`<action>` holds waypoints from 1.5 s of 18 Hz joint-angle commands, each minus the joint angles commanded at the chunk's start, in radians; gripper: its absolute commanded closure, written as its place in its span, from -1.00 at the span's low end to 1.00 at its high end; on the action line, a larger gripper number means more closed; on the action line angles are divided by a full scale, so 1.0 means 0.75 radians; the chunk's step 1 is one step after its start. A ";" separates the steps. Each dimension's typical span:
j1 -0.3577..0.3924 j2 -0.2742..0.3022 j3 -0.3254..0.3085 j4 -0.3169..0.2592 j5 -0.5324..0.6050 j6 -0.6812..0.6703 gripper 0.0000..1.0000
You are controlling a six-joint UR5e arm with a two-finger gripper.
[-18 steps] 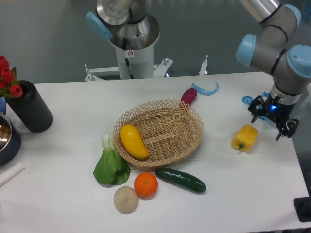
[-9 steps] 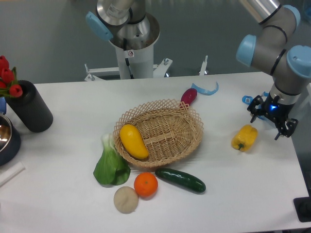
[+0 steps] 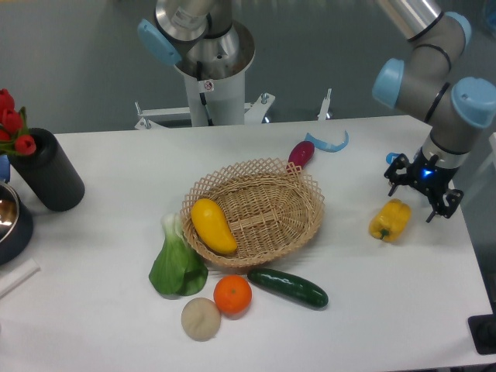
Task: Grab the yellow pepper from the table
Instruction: 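Lower the gripper down onto the yellow bell pepper, then close the gripper on the yellow pepper and lift it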
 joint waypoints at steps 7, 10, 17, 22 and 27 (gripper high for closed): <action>0.000 -0.039 -0.010 0.033 0.000 -0.051 -1.00; -0.002 -0.049 -0.045 0.100 -0.002 -0.049 -1.00; 0.010 -0.049 -0.055 0.131 0.004 -0.033 0.36; 0.008 -0.033 -0.029 0.119 0.000 -0.045 0.36; -0.028 -0.023 0.024 0.113 0.008 -0.057 0.34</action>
